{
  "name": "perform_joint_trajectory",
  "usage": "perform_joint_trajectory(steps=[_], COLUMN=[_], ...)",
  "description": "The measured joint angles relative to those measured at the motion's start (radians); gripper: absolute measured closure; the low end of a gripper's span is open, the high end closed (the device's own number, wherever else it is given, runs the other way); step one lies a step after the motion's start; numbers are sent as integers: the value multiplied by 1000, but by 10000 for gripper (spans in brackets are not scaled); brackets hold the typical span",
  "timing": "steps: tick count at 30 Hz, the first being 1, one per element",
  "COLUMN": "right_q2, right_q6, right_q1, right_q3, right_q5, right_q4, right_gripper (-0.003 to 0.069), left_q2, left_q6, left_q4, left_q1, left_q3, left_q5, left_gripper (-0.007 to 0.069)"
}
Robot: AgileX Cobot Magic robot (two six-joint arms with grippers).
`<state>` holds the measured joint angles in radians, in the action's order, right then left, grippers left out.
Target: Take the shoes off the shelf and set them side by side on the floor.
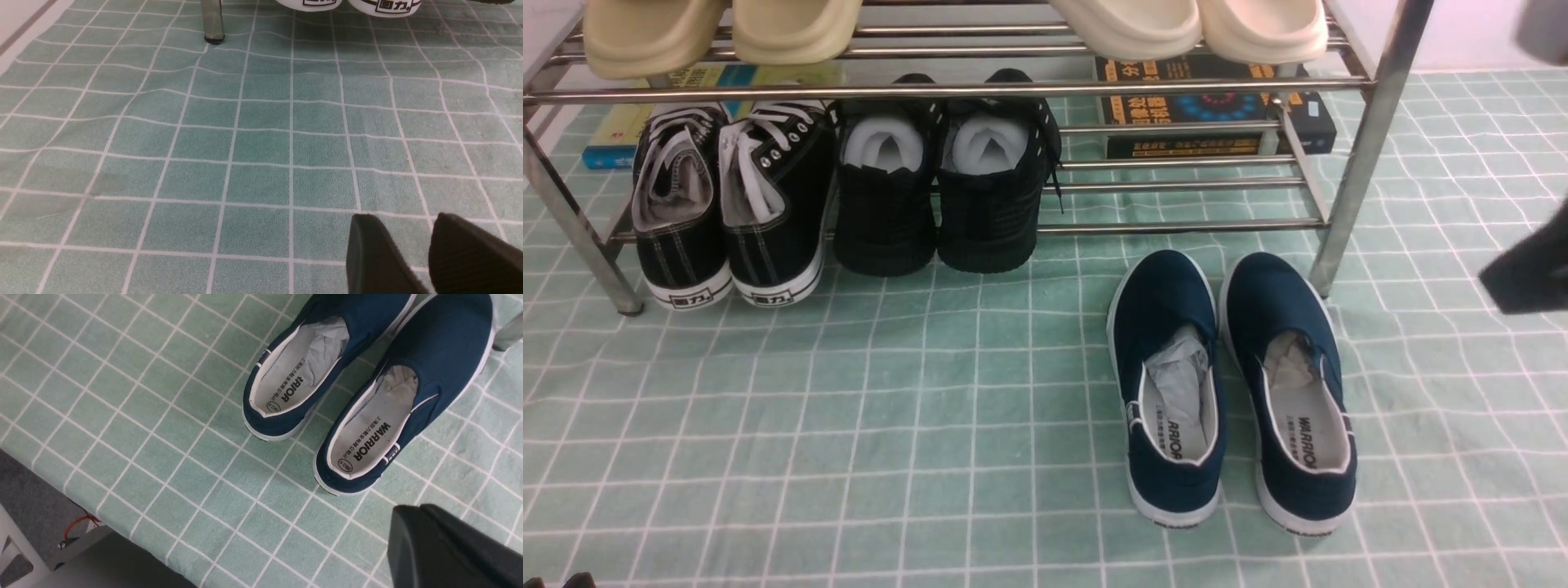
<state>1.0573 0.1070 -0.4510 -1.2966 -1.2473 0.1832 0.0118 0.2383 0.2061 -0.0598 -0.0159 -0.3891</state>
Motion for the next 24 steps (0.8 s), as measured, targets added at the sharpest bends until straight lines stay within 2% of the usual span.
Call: perform_joint_trajectory(steps=[4,6,8,9,13,14,16,20,24], right_q2=[-181,-297,-360,-444,-570,-575,-626,-661,-665], right_q6=[1,2,3,4,17,18,19,19,19], right_q1=[0,0,0,0,0,0,0,0,0], right_q3=[132,249,323,442,686,697,816,920,996], right_q5=[0,56,136,256,594,594,763,899,925], right_q4=[0,6,13,29,49,49,50,56,57], right_gripper=[673,673,673,673,673,673,673,673,670], left_q2=[0,0,0,0,0,0,0,0,0], left_q6=[0,0,0,0,0,0,0,0,0], left_q4=[0,0,0,0,0,0,0,0,0], left_q1=[0,0,0,0,0,0,0,0,0], left_q3=[0,0,0,0,0,0,0,0,0], left_q5=[0,0,0,0,0,0,0,0,0], left_gripper=[383,383,383,383,383,383,383,383,383])
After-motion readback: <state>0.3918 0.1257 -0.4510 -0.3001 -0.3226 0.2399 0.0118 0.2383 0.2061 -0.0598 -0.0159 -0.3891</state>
